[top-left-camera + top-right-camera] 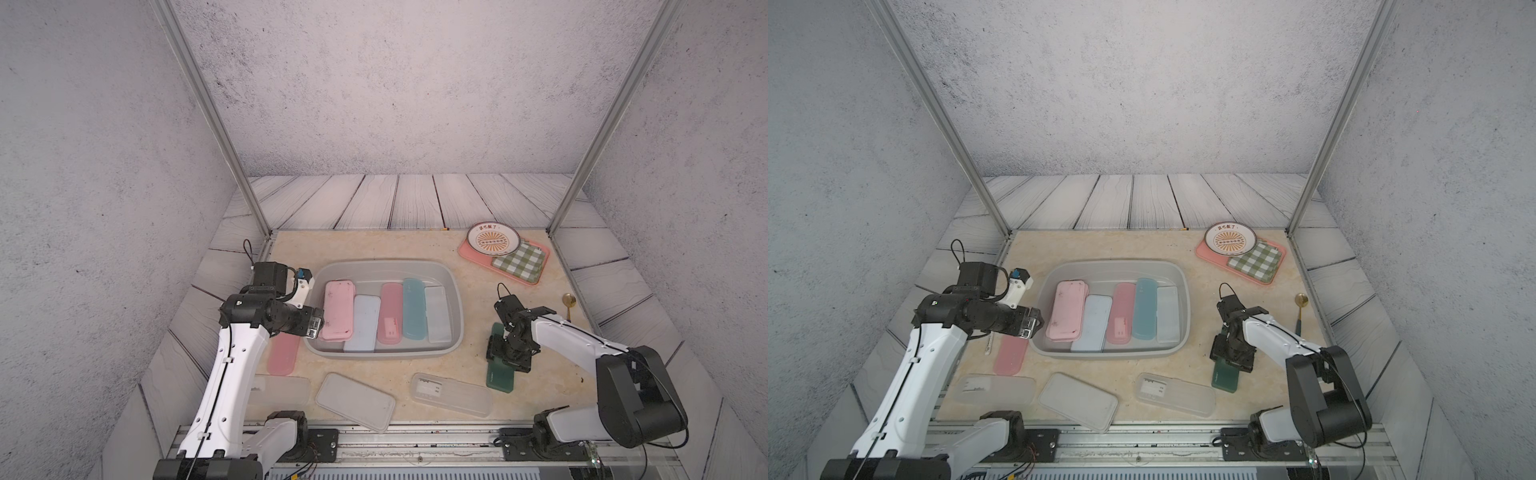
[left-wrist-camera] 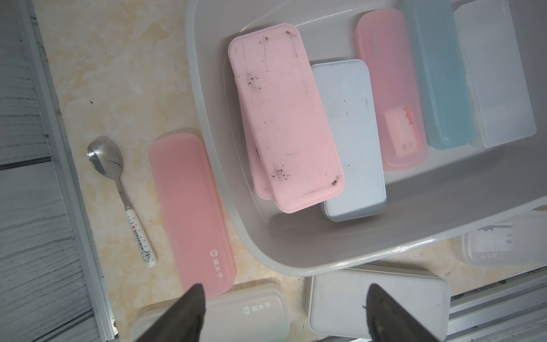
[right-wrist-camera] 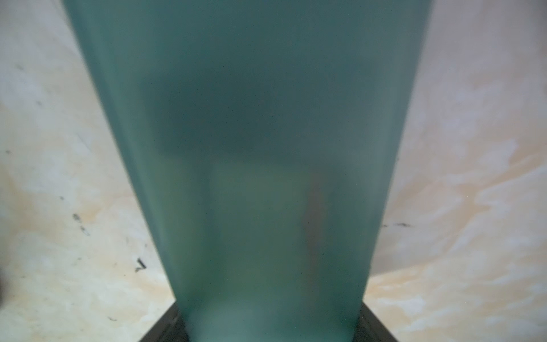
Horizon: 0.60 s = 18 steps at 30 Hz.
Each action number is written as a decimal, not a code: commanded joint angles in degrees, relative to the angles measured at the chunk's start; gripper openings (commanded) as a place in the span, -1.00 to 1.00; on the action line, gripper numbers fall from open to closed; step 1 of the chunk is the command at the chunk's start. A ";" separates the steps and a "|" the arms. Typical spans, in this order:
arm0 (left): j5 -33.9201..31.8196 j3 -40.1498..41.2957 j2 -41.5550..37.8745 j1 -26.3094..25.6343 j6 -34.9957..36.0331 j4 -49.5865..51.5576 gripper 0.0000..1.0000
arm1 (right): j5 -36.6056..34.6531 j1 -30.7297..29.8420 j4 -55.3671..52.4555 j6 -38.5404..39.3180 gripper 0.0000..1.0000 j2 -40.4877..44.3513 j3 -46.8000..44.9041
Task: Put the pencil case into the storage box
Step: Pick up the pencil case from the center of the board.
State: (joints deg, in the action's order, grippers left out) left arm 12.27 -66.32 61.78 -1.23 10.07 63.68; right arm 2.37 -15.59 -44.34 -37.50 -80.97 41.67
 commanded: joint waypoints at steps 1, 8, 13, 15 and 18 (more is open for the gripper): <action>0.30 -0.12 -0.20 0.53 0.21 0.84 0.72 | -2.00 -0.34 1.39 -0.18 0.39 -3.30 0.81; -0.04 -0.21 -0.69 0.60 0.13 0.77 0.72 | -10.03 -3.61 -7.78 -2.32 0.02 5.47 4.73; -0.30 -0.17 -0.69 0.59 -0.05 0.62 0.72 | -11.07 -9.52 -22.53 -5.70 0.02 17.25 15.17; -0.45 0.04 -0.89 0.63 -0.44 0.38 0.71 | -9.51 -13.46 -24.62 -7.82 0.02 17.87 19.88; -1.22 0.41 -1.71 0.71 -0.92 -0.63 0.71 | -8.17 -21.41 -22.52 -11.63 0.02 12.85 27.68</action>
State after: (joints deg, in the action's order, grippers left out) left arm 11.99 -66.28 61.49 -1.13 9.89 63.53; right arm -6.13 -32.03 -63.57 -44.47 -64.51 65.14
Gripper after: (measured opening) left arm 0.854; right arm 0.722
